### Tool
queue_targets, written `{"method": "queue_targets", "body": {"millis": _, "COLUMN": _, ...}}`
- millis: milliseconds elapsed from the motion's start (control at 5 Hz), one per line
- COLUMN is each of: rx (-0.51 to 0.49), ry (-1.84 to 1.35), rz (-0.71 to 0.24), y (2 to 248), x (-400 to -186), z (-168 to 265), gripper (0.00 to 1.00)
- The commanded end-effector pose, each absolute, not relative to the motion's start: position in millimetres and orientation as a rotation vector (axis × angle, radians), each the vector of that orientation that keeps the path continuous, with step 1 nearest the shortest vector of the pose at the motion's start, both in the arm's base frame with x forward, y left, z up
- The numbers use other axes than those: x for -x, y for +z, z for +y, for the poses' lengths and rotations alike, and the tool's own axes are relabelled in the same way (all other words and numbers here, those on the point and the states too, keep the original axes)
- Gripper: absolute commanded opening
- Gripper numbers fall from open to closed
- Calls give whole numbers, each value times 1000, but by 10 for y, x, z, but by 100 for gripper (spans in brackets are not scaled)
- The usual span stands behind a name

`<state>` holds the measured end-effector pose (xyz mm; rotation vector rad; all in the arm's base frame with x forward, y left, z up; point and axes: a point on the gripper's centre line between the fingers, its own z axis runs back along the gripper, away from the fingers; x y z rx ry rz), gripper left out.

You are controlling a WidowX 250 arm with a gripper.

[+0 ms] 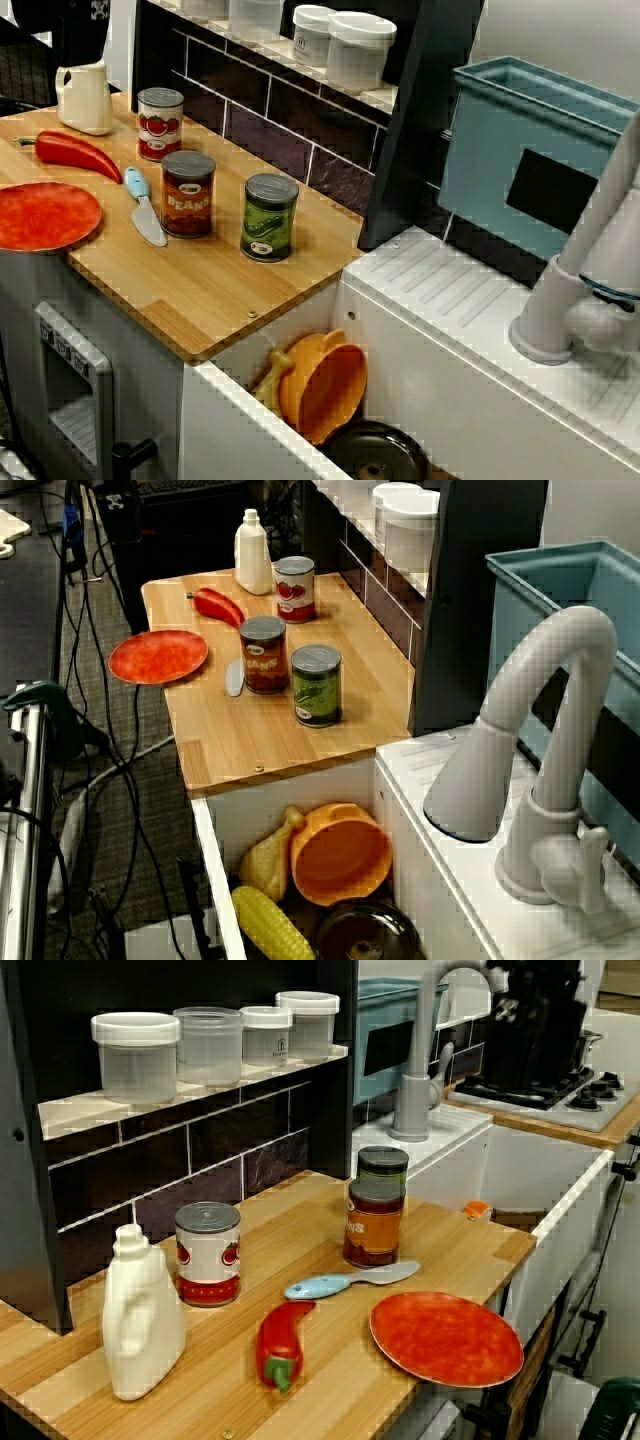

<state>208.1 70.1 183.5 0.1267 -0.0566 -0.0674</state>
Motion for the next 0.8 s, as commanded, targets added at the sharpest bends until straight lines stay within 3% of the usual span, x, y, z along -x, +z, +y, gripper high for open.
{"method": "queue_targets", "body": {"millis": 0, "rx": -174, "ry": -12, "rz": -148, "y": 1570, "x": -2245, "z": 967, "gripper": 100}}
{"method": "queue_targets", "body": {"millis": 200, "rx": -246, "ry": 58, "rz": -160, "y": 1286, "x": -2395, "z": 1067, "gripper": 100}}
{"method": "queue_targets", "body": {"millis": 600, "rx": -285, "ry": 36, "rz": -151, "y": 1161, "x": -2524, "z": 957, "gripper": 100}}
